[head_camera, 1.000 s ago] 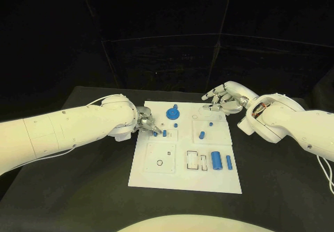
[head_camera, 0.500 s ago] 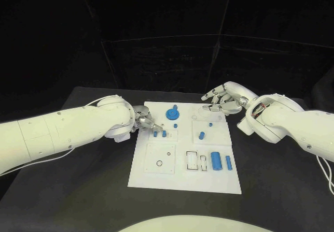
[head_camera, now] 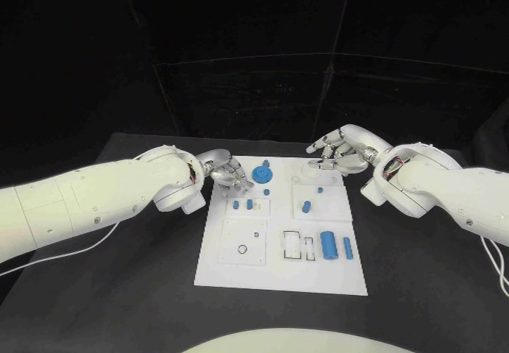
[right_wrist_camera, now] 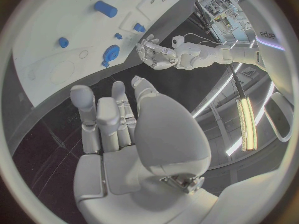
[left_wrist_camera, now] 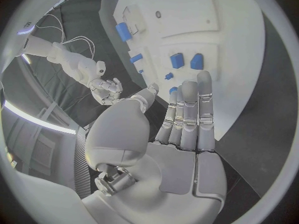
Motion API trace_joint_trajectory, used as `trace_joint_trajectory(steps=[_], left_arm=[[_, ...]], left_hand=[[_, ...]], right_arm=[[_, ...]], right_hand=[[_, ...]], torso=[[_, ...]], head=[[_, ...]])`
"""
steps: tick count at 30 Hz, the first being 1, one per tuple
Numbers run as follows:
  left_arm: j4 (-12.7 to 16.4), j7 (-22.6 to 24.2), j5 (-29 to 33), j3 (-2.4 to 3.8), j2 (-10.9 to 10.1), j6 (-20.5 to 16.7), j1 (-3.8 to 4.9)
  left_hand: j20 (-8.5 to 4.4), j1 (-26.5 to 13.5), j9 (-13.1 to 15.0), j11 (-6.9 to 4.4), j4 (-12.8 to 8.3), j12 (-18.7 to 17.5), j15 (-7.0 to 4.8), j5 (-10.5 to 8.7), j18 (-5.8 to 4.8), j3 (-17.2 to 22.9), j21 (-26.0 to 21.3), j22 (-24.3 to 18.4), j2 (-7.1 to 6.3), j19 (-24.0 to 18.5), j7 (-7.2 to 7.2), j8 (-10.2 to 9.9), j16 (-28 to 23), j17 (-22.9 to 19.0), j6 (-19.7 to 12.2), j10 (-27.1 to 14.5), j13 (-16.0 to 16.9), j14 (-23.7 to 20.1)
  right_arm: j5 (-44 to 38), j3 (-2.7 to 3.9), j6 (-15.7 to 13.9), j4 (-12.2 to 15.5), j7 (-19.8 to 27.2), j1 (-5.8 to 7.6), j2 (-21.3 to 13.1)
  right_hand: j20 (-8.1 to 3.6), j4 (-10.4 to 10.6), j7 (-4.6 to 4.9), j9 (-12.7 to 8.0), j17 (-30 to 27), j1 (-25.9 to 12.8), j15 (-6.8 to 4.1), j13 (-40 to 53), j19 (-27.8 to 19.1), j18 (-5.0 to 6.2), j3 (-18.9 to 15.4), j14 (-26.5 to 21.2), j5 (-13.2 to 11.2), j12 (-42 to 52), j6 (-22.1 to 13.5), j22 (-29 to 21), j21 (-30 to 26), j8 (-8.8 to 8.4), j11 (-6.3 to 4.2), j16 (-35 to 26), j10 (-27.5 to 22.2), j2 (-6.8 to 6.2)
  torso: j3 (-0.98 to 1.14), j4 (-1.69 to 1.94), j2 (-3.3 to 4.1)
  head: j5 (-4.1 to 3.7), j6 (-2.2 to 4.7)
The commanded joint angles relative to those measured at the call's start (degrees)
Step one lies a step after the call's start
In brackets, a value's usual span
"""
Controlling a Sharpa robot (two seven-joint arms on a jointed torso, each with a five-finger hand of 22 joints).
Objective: Assemble the parts on the task board
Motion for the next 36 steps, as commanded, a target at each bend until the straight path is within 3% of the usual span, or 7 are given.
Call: trace_joint_trajectory(steps=[1,10,16,25,29,32,36], left_arm=[[-0.1,11.1,3.8,0.05,0.6,-4.0,0.09],[-1.4,13.9,-4.5,0.04,2.7,-5.7,0.10],[-3.6,14.5,-15.8,-0.11,5.7,-5.1,0.12],[-7.9,11.9,-26.7,-1.82,9.3,-2.8,0.17],[-10.1,11.6,-28.8,-2.51,10.9,-2.0,0.18],[-11.4,11.7,-29.5,-2.81,12.1,-1.3,0.19],[-12.4,11.8,-29.8,-3.09,13.2,-0.9,0.18]], left_hand=[[0.49,4.5,-0.8,0.17,-3.0,-1.4,0.13,0.21,0.97,1.8,-1.9,-1.4,-0.32,-0.2,0.16,-0.6,-1.9,-1.7,-0.8,-0.6,-1.8,-0.9],[0.74,7.9,-3.2,0.49,-5.9,-3.8,0.20,0.13,1.16,4.0,-3.4,-3.0,-1.51,1.8,0.47,-1.1,-2.0,-3.7,2.1,0.8,-7.0,0.3],[0.39,8.0,-5.5,0.45,-6.5,-6.4,-0.04,0.08,1.24,3.2,-2.8,-3.0,-3.61,3.9,-0.12,-3.1,-0.1,-4.0,3.3,0.3,-10.5,2.2],[-0.32,9.0,-8.8,-0.25,-7.1,-8.7,-0.74,0.11,1.12,3.4,0.7,-1.0,-4.24,8.6,-1.05,-6.4,15.6,9.7,6.0,1.1,-15.0,11.0],[-0.46,9.1,-10.0,-0.30,-7.1,-10.0,-0.86,0.10,0.14,3.2,7.2,5.3,-4.60,12.2,-1.28,-7.8,21.5,15.3,7.3,1.0,-17.1,13.9],[-0.50,9.0,-10.7,-0.32,-7.0,-10.6,-0.87,0.10,-0.47,3.0,10.8,9.0,-4.81,14.0,-1.37,-8.6,23.8,17.4,7.8,1.0,-18.2,14.9],[-0.50,9.0,-11.1,-0.29,-6.8,-11.0,-0.84,0.10,-0.54,2.9,11.4,9.6,-4.76,14.1,-1.37,-9.1,24.2,17.5,8.0,1.1,-18.8,15.0]], right_arm=[[0.3,0.02,0.0,-0.2,0.6,0.10,0.1],[0.4,0.02,-0.1,-0.4,0.7,0.10,0.1],[0.4,0.02,-0.1,-0.4,0.7,0.10,0.3],[0.4,0.02,-0.1,-0.4,0.7,0.10,0.4],[0.4,0.02,-0.3,-0.4,0.8,0.10,0.5],[0.4,0.02,-0.5,-0.5,0.8,0.10,0.6],[0.4,0.02,-0.7,-0.6,0.8,0.10,0.7]], right_hand=[[0.01,0.3,-0.04,0.0,-0.2,0.2,0.00,-0.1,-0.5,0.75,0.1,-0.3,0.3,0.0,-0.5,-0.3,-0.4,0.37,-0.04,-0.4,-0.6,-0.02],[0.05,0.4,-0.02,0.0,-1.0,0.3,0.03,-0.4,-1.0,0.92,0.3,-0.6,0.3,-0.3,-0.6,-1.3,-1.2,0.49,-0.01,-1.2,-0.9,0.01],[0.05,0.4,-0.02,0.0,-1.0,0.4,0.03,-0.4,-1.1,0.93,0.3,-0.7,0.4,-0.4,-0.6,-1.4,-1.2,0.52,-0.02,-1.3,-1.0,0.03],[0.05,0.4,-0.02,0.0,-1.0,0.4,0.03,-0.4,-1.1,0.93,0.3,-0.7,0.4,-0.4,-0.6,-1.4,-1.2,0.52,-0.02,-1.3,-1.0,0.03],[0.05,0.4,-0.02,0.0,-1.0,0.4,0.03,-0.5,-1.1,0.93,0.3,-0.7,0.4,-0.4,-0.6,-1.4,-1.3,0.52,-0.02,-1.3,-1.0,0.03],[0.06,0.4,-0.02,0.0,-1.1,0.4,0.03,-0.5,-1.2,0.96,0.4,-0.7,0.4,-0.4,-0.6,-1.5,-1.4,0.55,-0.02,-1.4,-1.0,0.06],[0.06,0.4,-0.02,0.0,-1.1,0.4,0.03,-0.5,-1.2,0.96,0.4,-0.7,0.4,-0.4,-0.6,-1.5,-1.4,0.55,-0.02,-1.4,-1.0,0.06]], torso=[[0.01,-0.02,0.01],[0.08,-0.06,-0.02],[0.04,-0.06,0.07],[0.01,-0.09,0.06],[-0.03,-0.08,0.12],[-0.05,-0.06,0.08],[-0.04,-0.07,0.10]], head=[[-0.42,0.40],[-0.93,0.97],[-1.14,1.36],[-1.15,1.50],[-1.24,1.51],[-1.22,1.40],[-1.16,1.40]])
